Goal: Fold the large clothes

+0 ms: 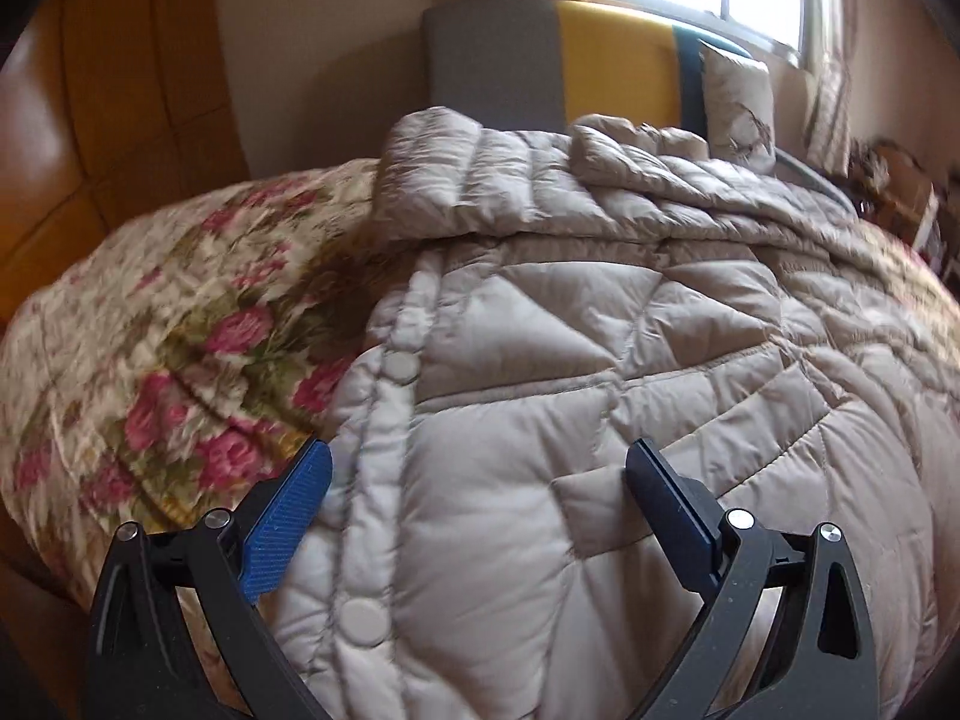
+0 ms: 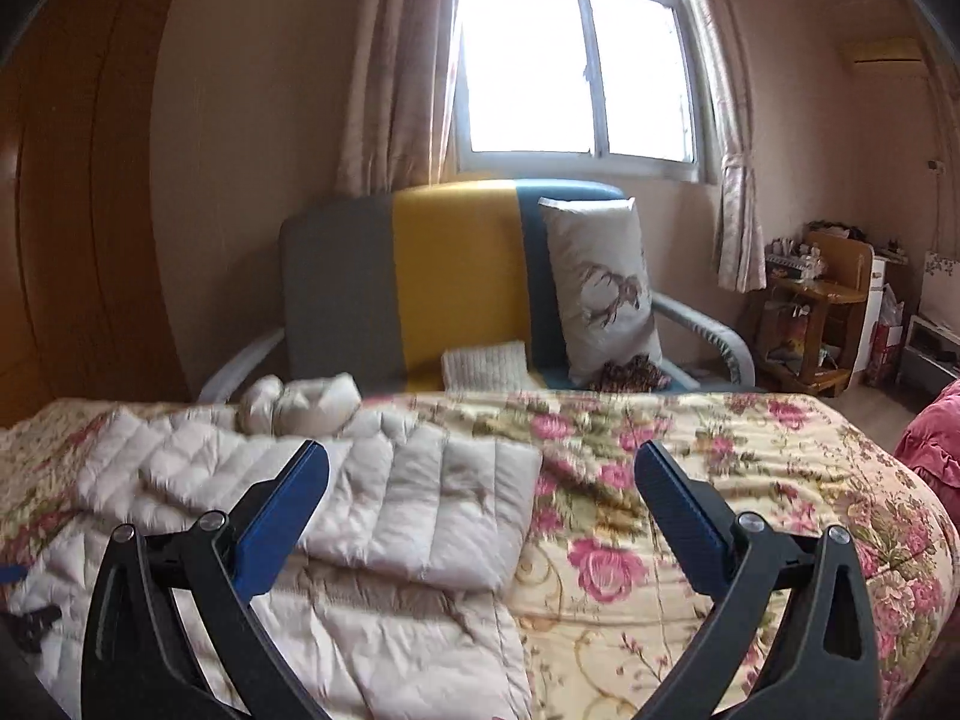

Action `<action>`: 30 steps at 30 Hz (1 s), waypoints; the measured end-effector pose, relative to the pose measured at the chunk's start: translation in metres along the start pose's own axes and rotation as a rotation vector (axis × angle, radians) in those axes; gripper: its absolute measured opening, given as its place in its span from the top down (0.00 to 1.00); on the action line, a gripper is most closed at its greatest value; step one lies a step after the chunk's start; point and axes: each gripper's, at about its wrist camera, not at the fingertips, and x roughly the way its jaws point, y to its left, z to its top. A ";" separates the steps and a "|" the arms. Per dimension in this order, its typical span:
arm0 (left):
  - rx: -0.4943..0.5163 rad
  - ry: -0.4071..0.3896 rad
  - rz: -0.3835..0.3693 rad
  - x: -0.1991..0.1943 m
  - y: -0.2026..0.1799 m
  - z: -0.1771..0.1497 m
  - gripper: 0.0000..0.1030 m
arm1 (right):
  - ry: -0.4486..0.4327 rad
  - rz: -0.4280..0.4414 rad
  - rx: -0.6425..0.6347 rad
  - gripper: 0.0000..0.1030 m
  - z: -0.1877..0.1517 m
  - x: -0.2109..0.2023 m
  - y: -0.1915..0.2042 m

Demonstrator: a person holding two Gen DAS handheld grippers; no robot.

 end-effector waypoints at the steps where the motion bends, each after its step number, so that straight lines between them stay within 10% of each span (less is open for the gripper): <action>1: -0.054 0.002 -0.013 -0.002 0.010 -0.001 0.05 | 0.035 0.001 -0.007 0.02 -0.011 -0.001 -0.002; 10: -0.453 -0.022 -0.128 -0.024 0.088 -0.028 0.05 | 0.311 0.012 0.098 0.02 -0.087 -0.001 -0.039; 13: -0.450 0.012 -0.174 -0.032 0.098 -0.037 0.10 | 0.393 0.089 0.176 0.06 -0.105 -0.005 -0.057; 15: -0.433 0.036 -0.195 -0.035 0.101 -0.041 0.33 | 0.421 0.124 0.198 0.12 -0.111 -0.012 -0.064; 30: -0.457 0.205 -0.549 -0.037 0.089 -0.093 0.18 | 0.549 0.447 0.512 0.40 -0.183 -0.068 -0.103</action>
